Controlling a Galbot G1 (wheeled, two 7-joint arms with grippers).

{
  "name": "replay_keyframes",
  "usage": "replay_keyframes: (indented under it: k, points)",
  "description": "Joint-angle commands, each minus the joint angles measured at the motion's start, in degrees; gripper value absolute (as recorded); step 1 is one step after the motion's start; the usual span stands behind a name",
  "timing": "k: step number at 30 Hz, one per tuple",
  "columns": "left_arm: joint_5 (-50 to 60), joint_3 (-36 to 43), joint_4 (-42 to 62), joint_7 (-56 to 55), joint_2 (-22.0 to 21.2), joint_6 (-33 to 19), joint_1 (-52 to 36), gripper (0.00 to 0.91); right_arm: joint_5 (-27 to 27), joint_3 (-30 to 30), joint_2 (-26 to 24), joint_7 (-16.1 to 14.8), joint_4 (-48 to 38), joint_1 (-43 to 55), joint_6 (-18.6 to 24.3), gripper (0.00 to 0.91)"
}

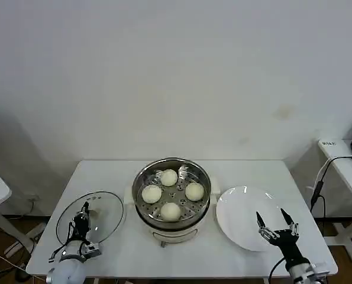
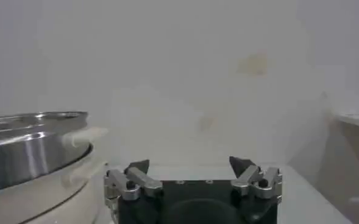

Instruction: Take steamed baozi put them in steamer then cover it.

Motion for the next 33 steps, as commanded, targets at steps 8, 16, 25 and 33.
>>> replay_keyframes:
  k: [8,16,25,33]
  points:
    - [1.1,-2.2,-22.3,2.9,1.0,11.6,5.9,0.000,0.9,0.4,-0.6,0.2,1.8,0.4,0.0,0.907]
    - [2.7,-1.1,-29.5,3.4,3.4,19.2,7.6,0.000,1.0,0.5,-0.3,0.6,2.3,0.9,-0.2,0.907]
    - [12.7,9.0,-38.3,5.3,0.7,37.2,2.7,0.000,-0.5,1.6,0.3,0.9,3.0,-2.0,-0.8,0.907]
    - [24.8,22.5,-39.0,13.2,-5.0,39.0,-1.8,0.000,-1.6,2.1,1.5,1.0,3.9,-3.1,-1.0,0.907]
